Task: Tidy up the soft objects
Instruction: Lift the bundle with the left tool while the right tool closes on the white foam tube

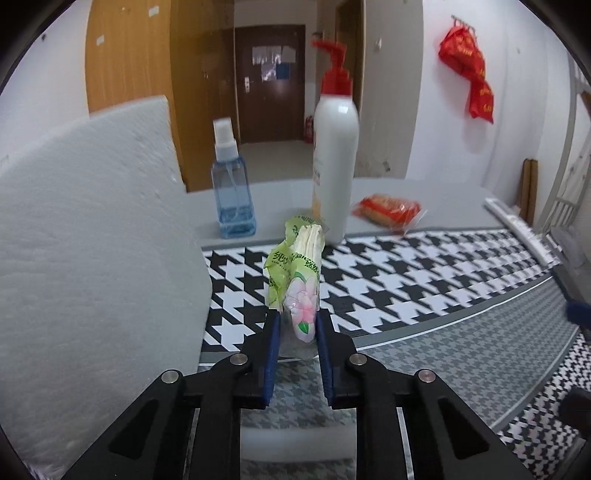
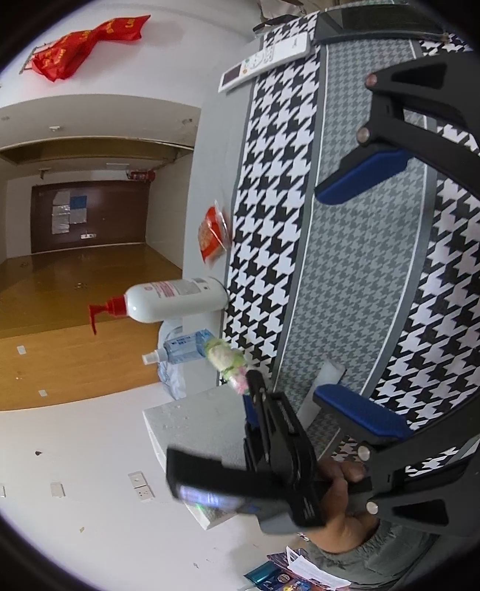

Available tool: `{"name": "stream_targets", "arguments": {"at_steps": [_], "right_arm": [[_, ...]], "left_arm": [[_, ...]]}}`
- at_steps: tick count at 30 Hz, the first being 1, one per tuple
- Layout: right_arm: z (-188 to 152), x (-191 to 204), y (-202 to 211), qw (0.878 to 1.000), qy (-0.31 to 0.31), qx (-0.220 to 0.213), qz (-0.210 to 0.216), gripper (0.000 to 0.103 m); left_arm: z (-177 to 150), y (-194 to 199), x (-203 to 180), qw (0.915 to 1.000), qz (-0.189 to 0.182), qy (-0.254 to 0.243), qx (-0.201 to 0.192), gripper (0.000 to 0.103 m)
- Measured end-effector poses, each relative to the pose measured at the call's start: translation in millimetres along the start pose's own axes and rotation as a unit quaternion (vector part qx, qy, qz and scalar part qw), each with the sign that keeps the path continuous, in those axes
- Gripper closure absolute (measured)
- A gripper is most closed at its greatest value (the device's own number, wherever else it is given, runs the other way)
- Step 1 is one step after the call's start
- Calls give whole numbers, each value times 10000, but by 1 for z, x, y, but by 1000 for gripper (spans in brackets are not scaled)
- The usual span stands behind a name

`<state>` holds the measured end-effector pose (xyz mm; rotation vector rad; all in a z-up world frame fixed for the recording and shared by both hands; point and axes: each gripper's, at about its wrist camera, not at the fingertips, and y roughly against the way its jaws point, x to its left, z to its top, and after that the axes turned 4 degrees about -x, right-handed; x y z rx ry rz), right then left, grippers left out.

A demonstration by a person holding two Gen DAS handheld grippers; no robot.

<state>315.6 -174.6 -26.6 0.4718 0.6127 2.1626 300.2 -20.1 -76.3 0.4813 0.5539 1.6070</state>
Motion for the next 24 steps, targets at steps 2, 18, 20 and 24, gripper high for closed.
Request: {"name": "stream_targets", "arguments": {"at_steps": [2, 18, 20, 24], "right_arm": [[2, 4, -7, 9999, 47, 89, 52, 3], [-4, 44, -53, 9912, 775, 716, 794, 25], [-3, 47, -55, 9896, 857, 740, 890, 25], [-4, 55, -65, 9854, 1116, 925, 895, 34]], "left_arm": [[-2, 10, -1, 9999, -12, -78, -107, 82], [-13, 37, 11, 9987, -371, -162, -318, 82], [-15, 40, 11, 9984, -420, -181, -329, 82], [-18, 43, 11, 9979, -523, -204, -320, 82]]}}
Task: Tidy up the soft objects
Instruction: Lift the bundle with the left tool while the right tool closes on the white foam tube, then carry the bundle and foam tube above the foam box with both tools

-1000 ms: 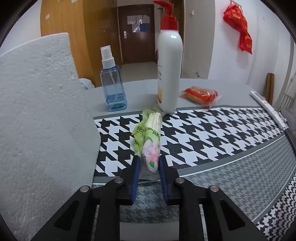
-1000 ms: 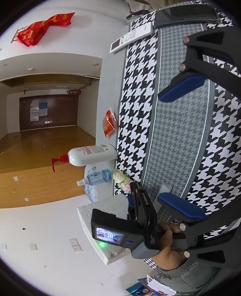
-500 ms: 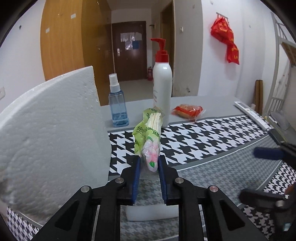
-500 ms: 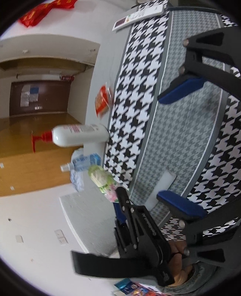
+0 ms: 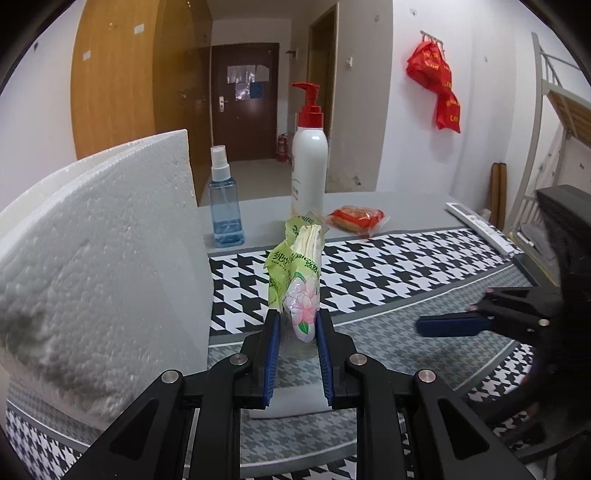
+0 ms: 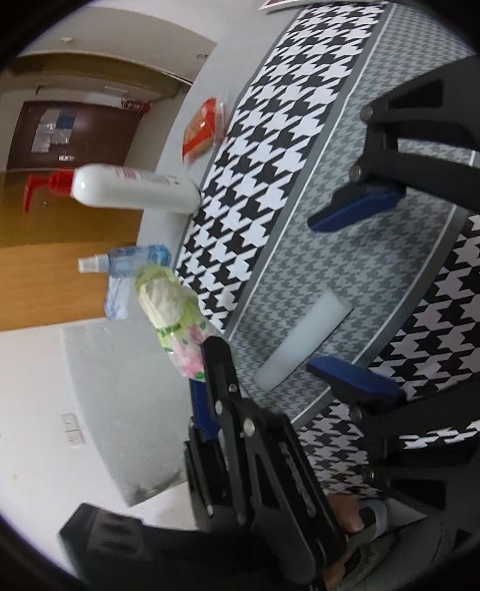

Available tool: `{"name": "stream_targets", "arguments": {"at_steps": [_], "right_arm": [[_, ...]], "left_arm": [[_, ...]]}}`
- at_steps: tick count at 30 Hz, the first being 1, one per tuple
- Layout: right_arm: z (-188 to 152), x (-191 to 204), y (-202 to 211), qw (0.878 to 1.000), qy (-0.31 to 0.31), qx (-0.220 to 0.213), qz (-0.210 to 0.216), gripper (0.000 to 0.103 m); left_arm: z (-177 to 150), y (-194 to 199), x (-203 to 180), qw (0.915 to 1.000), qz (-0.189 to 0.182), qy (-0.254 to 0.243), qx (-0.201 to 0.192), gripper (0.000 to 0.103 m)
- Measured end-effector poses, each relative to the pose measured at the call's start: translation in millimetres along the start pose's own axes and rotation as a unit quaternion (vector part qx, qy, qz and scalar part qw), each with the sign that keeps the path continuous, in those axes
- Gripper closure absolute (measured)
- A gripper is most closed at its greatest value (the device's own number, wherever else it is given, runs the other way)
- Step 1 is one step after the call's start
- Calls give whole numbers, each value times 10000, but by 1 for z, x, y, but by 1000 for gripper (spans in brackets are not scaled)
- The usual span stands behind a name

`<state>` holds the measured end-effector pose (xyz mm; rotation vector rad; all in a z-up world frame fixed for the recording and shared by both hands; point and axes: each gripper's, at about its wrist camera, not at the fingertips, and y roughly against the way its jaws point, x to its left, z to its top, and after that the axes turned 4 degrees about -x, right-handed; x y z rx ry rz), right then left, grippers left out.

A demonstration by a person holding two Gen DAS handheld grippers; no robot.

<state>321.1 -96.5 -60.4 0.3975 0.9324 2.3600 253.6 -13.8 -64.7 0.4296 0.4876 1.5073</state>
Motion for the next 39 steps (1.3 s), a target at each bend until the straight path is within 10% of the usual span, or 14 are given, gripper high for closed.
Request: {"name": "stream_targets", "arguments": {"at_steps": [10, 25, 39], "right_arm": [[0, 19, -23, 9978, 597, 269, 112, 43], [5, 27, -48, 9900, 1231, 655, 218, 81], [-16, 30, 40, 9996, 293, -4, -24, 90]], "left_arm": [[1, 15, 10, 9997, -74, 150, -173, 82], [2, 28, 15, 9986, -288, 283, -328, 82], [-2, 61, 12, 9982, -41, 225, -552, 82]]}}
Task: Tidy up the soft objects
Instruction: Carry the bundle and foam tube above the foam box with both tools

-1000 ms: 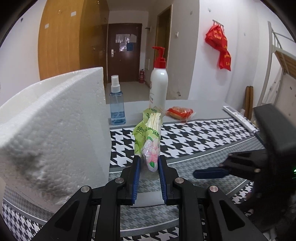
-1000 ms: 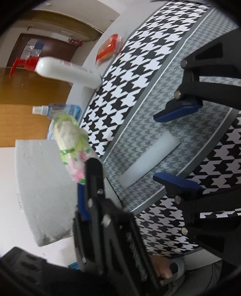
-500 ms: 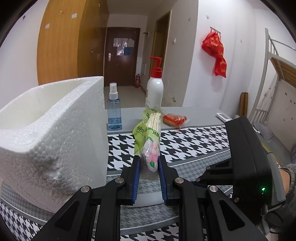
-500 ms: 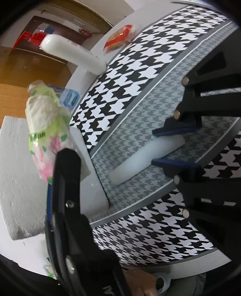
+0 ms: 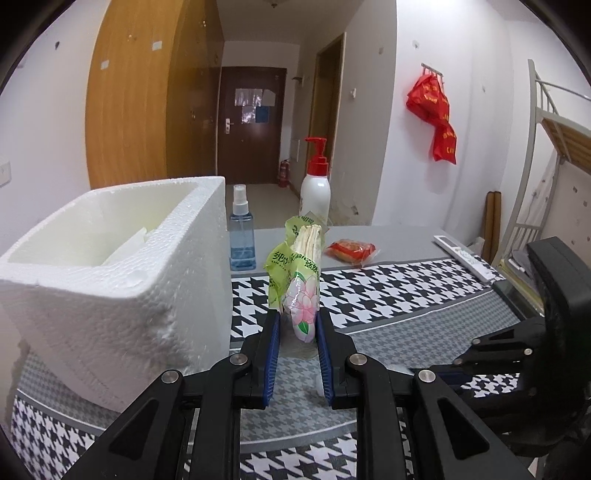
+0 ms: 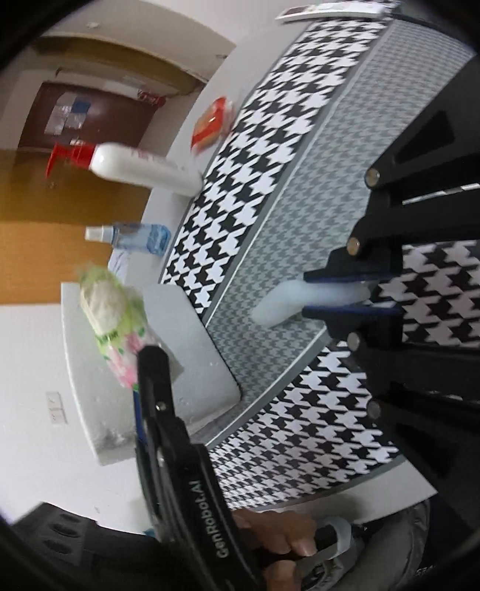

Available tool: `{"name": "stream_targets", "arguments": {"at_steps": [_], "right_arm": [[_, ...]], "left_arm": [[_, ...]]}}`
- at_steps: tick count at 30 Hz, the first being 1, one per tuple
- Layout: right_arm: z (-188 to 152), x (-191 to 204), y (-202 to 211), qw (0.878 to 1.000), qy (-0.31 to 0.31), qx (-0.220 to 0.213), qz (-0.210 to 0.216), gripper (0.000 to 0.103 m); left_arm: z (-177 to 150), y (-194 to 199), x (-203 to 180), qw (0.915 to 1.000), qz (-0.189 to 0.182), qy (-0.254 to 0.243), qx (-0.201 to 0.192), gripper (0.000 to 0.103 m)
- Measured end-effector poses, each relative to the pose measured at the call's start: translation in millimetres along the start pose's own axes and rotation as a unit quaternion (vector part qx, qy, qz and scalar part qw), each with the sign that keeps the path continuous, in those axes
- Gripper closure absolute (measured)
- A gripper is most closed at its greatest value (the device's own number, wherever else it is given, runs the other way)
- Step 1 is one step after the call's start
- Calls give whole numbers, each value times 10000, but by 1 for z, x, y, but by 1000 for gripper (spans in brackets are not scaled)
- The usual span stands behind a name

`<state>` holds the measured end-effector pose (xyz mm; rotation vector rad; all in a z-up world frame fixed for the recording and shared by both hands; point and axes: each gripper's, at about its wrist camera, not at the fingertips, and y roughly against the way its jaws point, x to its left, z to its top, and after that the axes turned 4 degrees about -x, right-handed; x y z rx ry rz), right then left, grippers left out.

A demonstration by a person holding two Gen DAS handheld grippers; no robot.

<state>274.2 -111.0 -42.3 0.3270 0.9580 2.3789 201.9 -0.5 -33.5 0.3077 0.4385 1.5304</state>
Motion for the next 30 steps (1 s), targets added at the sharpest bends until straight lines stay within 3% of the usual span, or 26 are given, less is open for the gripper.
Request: {"name": "stream_targets", "arguments": {"at_steps": [10, 14, 18, 25, 30], "right_arm": [[-5, -12, 22, 9962, -634, -546, -222, 90], [-5, -9, 32, 9920, -783, -680, -715, 89], [-5, -3, 45, 9866, -953, -1002, -864, 89], [-4, 0, 61, 9785, -1290, -1409, -771, 89], [1, 4, 71, 9738, -1308, -1609, -931, 89]], "left_arm": [[0, 34, -8, 9996, 72, -114, -252, 82], [1, 42, -9, 9993, 90, -164, -316, 82], [1, 42, -10, 9992, 168, -204, -295, 82], [3, 49, -11, 9990, 147, -188, -390, 82], [4, 61, -9, 9981, 140, -261, -548, 82]]}}
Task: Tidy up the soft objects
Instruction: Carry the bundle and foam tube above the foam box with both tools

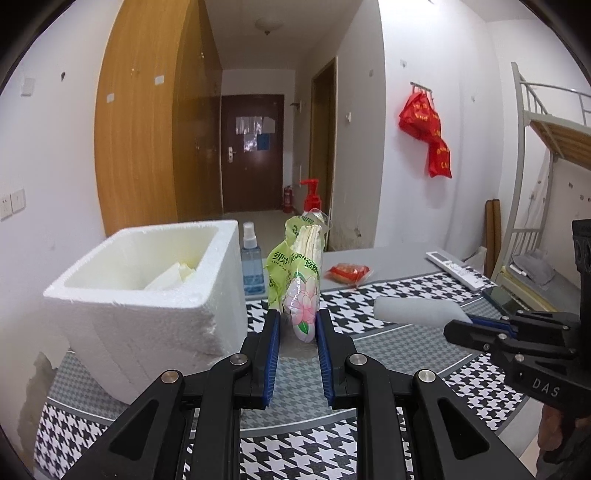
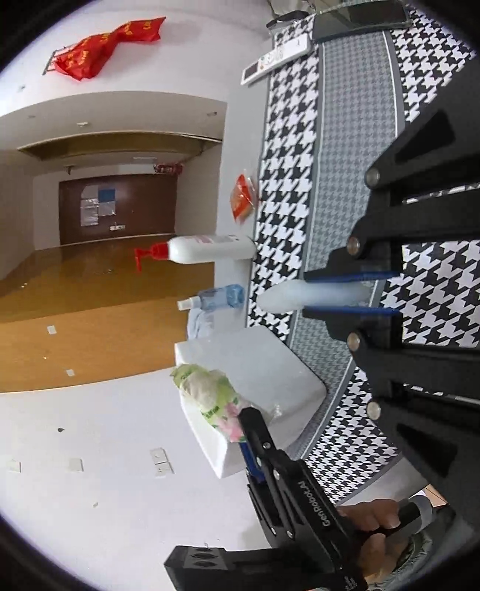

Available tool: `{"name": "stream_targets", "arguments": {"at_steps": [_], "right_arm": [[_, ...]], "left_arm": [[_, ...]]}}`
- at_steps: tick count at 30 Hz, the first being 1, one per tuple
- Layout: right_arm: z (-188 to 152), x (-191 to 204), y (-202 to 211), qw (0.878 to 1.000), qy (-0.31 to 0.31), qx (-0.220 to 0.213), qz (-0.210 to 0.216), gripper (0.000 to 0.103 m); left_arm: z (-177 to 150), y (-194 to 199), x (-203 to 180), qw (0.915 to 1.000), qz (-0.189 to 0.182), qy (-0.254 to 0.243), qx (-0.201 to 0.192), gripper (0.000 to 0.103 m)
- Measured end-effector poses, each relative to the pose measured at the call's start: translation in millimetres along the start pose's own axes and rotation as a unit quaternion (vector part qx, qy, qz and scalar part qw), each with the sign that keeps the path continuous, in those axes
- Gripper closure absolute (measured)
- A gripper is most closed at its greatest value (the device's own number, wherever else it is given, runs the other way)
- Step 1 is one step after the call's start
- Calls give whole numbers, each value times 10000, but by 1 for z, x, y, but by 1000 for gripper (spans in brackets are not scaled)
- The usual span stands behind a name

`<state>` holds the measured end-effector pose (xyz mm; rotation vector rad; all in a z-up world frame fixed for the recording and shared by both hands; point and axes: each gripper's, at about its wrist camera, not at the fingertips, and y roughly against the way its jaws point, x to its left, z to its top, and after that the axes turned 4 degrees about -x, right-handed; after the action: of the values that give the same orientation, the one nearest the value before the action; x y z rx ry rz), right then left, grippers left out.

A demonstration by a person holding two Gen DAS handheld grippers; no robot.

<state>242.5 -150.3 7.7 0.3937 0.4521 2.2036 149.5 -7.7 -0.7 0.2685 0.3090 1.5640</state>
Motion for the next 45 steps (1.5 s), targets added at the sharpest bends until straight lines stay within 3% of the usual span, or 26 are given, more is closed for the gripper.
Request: {"name": "stream_targets", "arguments": {"at_steps": [25, 45], "right_arm": [[44, 36, 14, 9966, 205, -786, 97, 89], [75, 74, -24, 9961, 312, -718, 420, 89]], "left_arm": [[30, 30, 33, 9978, 319, 9, -583, 82], [41, 28, 87, 9937, 823, 322, -689, 82]]}}
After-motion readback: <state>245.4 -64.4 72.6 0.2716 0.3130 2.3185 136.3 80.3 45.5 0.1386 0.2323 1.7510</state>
